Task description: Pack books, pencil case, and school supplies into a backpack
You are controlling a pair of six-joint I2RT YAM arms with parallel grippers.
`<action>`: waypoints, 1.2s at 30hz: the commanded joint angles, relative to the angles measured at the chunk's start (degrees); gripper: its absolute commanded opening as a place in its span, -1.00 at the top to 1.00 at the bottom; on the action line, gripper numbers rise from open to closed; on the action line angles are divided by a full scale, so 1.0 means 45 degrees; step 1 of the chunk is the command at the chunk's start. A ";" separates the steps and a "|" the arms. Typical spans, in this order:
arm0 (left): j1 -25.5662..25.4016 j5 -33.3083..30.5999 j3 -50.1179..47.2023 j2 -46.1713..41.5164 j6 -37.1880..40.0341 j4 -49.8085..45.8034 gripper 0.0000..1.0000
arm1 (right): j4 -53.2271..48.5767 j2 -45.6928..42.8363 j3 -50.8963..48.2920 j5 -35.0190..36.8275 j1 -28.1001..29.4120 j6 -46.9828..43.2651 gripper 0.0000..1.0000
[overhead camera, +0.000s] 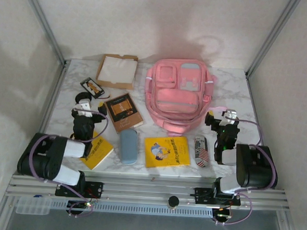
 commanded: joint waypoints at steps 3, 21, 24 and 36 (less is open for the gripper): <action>0.0090 0.0151 0.0753 -0.2676 -0.0918 -0.2987 -0.99 | -0.3980 -0.2591 0.1525 0.1486 0.0066 0.0903 -0.98; -0.1894 0.1820 0.3352 -0.6337 -1.0455 -1.1025 -0.99 | -1.5207 -0.3532 0.5286 -0.2777 0.0289 0.7861 -0.98; -0.3372 0.1556 0.3102 -0.6187 -1.1231 -1.0925 -0.99 | -1.5268 -0.2730 0.5519 -0.2781 0.1108 0.7957 -0.97; -0.7386 0.0742 0.4071 -0.3153 -1.1931 -0.9323 -0.99 | -1.3593 -0.0103 0.6448 -0.3057 0.3249 0.9230 -0.98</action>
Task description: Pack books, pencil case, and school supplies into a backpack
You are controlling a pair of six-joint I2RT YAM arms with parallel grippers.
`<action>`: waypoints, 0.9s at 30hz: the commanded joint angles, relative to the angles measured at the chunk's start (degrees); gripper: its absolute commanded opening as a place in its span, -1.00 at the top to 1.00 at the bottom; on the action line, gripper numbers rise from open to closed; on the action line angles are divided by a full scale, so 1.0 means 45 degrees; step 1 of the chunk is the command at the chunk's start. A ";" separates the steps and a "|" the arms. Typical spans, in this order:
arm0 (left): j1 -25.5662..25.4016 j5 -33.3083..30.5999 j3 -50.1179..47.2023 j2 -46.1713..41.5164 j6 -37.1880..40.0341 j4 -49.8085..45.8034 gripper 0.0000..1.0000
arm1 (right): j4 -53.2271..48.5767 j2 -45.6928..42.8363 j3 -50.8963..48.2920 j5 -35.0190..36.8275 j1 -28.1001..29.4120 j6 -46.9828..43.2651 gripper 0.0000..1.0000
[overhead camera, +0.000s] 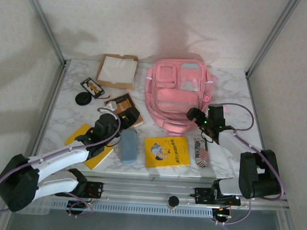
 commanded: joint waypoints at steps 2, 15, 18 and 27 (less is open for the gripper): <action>-0.0490 -0.0323 0.1100 0.1181 -0.0081 0.0648 -0.99 | 0.1290 0.0996 0.0823 -0.0633 0.0390 0.0695 -0.98; 0.0618 -0.0321 0.2638 0.1977 0.1678 -0.1516 -0.99 | 0.3217 0.3450 0.3075 0.0228 0.4402 0.2045 -0.98; 0.0868 -0.0339 0.2992 0.2026 0.1964 -0.2068 -0.99 | 0.2701 0.3378 0.3423 0.0366 0.4831 0.1753 -0.98; 0.0091 0.0318 0.3467 0.2431 0.1880 -0.1862 -0.99 | -0.0759 -0.0190 0.2346 0.0347 0.1849 -0.0875 -0.98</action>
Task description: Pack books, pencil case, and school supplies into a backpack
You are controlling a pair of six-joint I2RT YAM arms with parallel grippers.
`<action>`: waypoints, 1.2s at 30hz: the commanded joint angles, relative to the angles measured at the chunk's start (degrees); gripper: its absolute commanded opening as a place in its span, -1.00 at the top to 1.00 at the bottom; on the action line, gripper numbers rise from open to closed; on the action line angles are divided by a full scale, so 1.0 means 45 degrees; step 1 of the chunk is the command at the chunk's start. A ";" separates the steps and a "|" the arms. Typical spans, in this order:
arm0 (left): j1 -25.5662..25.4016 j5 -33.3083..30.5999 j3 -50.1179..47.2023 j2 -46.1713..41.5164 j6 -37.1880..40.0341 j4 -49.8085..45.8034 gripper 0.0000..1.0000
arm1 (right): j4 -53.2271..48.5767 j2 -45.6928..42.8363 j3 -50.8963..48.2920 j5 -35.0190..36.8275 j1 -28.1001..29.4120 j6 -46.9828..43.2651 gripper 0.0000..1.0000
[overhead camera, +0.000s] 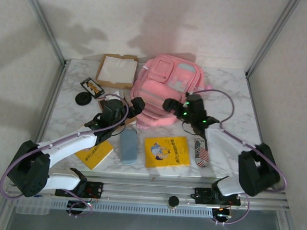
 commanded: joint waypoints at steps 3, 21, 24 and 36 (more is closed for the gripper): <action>-0.1194 0.0496 0.0781 0.0953 -0.0318 0.0393 -0.99 | -0.1277 -0.0197 0.0175 -0.1001 -0.3356 -0.1463 -0.97; -0.3577 0.0576 0.4327 0.4936 -0.0308 0.0682 -0.99 | -0.0041 0.7440 0.5609 -0.3315 -0.5426 -0.1817 -0.39; -0.3587 0.0587 0.4416 0.5072 -0.0385 0.0624 -0.99 | 0.0111 0.8223 0.6202 -0.3365 -0.5418 -0.1622 -0.26; -0.3856 0.1171 0.4958 0.5271 -0.0735 -0.0044 -0.99 | 0.1855 0.7451 0.5451 -0.3814 -0.5194 -0.0580 0.95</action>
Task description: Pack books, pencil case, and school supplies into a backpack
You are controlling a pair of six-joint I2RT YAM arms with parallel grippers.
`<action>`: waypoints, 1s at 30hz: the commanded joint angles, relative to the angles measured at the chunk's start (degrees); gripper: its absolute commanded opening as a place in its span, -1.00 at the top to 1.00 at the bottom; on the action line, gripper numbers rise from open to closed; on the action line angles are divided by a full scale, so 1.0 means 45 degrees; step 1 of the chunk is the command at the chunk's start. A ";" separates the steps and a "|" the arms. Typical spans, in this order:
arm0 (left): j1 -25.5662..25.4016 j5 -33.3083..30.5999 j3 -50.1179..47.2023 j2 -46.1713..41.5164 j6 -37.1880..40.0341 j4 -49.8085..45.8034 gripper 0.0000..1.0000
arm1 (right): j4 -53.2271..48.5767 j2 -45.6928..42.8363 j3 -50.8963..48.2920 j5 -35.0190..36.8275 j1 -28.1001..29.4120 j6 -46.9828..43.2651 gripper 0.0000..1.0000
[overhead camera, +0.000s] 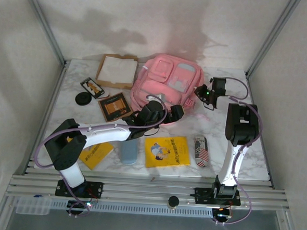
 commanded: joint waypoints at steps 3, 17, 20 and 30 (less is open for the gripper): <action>-0.0526 0.0533 0.0612 0.0146 -0.0104 -0.0846 -0.97 | 0.1426 -0.2086 -0.1124 -0.0429 0.0177 0.1311 1.00; -0.1078 0.1876 -0.0491 0.0914 0.0155 0.1626 -0.49 | 0.1471 -0.6015 -0.3100 0.1210 -0.0447 0.4613 1.00; -0.0384 0.1995 -0.0356 0.1482 0.0749 0.1369 -0.40 | 0.1392 -0.6703 -0.3522 0.1528 -0.0472 0.4834 1.00; 0.1939 0.2119 0.0729 0.1987 0.3723 0.0309 -0.25 | 0.0961 -0.8317 -0.5335 0.1482 0.0563 0.5691 1.00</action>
